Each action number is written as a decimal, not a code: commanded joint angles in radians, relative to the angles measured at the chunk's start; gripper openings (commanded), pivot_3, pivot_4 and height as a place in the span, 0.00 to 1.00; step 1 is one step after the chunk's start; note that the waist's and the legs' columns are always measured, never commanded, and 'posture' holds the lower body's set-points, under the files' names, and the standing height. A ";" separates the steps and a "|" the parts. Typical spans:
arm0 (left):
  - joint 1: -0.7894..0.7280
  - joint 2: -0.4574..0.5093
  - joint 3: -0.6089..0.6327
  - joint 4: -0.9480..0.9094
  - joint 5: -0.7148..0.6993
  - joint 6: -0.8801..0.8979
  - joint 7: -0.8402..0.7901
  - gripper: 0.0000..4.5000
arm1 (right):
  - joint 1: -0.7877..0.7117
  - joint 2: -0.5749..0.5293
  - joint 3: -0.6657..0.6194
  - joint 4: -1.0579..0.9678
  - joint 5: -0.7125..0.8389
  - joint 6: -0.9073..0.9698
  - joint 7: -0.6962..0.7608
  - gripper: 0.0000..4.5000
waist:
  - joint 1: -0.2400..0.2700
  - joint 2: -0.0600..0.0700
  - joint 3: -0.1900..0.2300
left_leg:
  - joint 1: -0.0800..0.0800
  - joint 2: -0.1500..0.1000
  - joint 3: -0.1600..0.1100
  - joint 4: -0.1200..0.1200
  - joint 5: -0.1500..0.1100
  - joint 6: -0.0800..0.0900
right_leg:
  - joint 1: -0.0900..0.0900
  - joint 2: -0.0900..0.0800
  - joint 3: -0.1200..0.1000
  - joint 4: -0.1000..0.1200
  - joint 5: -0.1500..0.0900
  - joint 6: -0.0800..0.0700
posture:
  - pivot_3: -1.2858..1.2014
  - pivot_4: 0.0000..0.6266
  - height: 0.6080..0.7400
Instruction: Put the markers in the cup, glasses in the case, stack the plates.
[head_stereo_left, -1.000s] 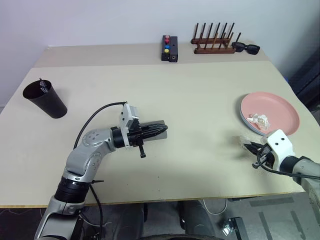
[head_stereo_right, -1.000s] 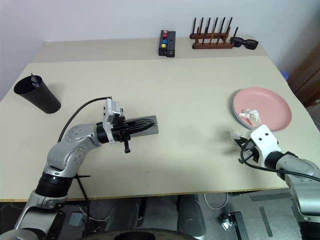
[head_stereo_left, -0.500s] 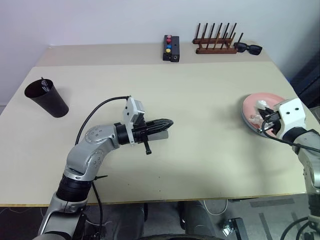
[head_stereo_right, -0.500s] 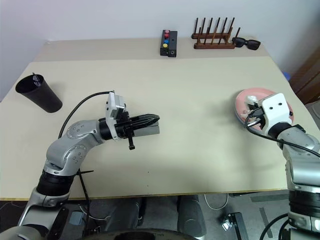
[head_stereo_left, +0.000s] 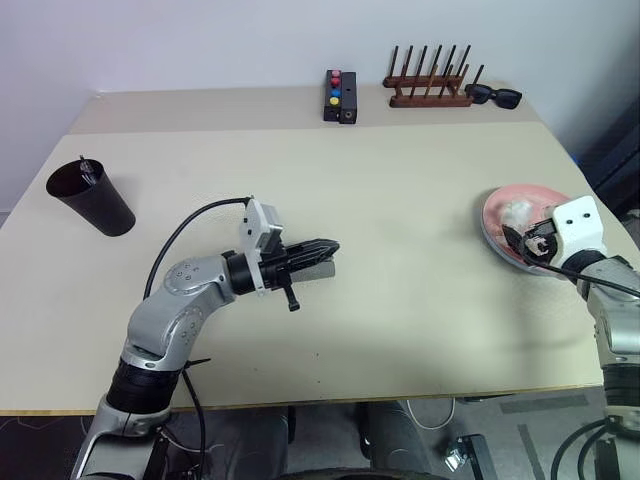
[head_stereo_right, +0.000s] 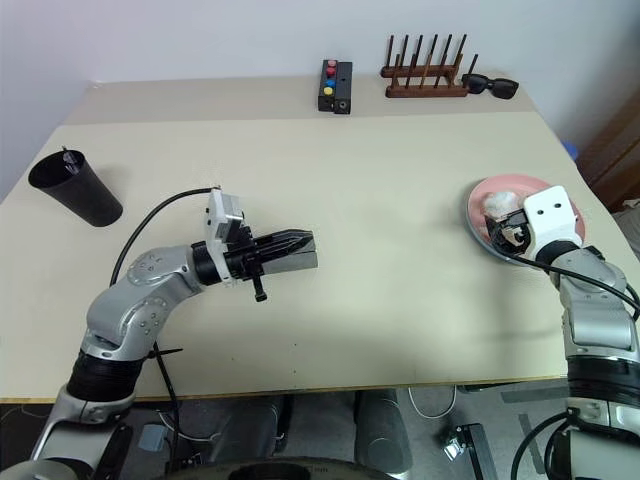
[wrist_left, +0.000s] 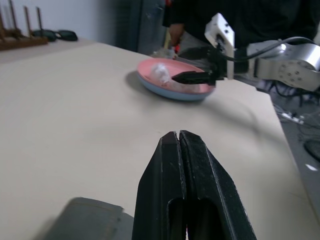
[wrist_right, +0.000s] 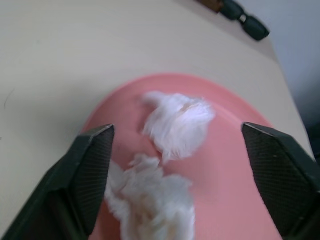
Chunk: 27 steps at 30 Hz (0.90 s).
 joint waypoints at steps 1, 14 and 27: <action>0.033 0.042 0.095 -0.019 0.002 -0.047 0.011 0.00 | -0.024 -0.002 -0.033 -0.060 0.075 -0.056 0.077 0.85 | -0.004 0.000 0.000 | 0.000 0.000 0.000 -0.001 0.000 0.000 | 0.000 0.000 0.000 0.000 0.000 0.000 | 0.52 0.24 0.95; 0.411 0.177 0.435 -0.010 0.060 -0.185 0.071 0.00 | 0.002 0.040 0.071 -0.184 0.294 0.018 0.416 0.85 | 0.006 0.000 0.000 | 0.001 0.001 0.000 -0.001 0.000 0.000 | 0.000 0.000 0.000 -0.001 0.000 0.000 | 0.52 0.24 0.95; 0.518 0.136 0.504 0.022 0.076 -0.278 0.129 0.00 | -0.090 0.072 0.116 0.014 0.249 -0.080 0.481 0.85 | 0.003 0.000 0.000 | 0.000 0.001 0.000 -0.001 0.000 0.000 | 0.000 0.000 0.000 -0.001 0.000 -0.001 | 0.52 0.24 0.95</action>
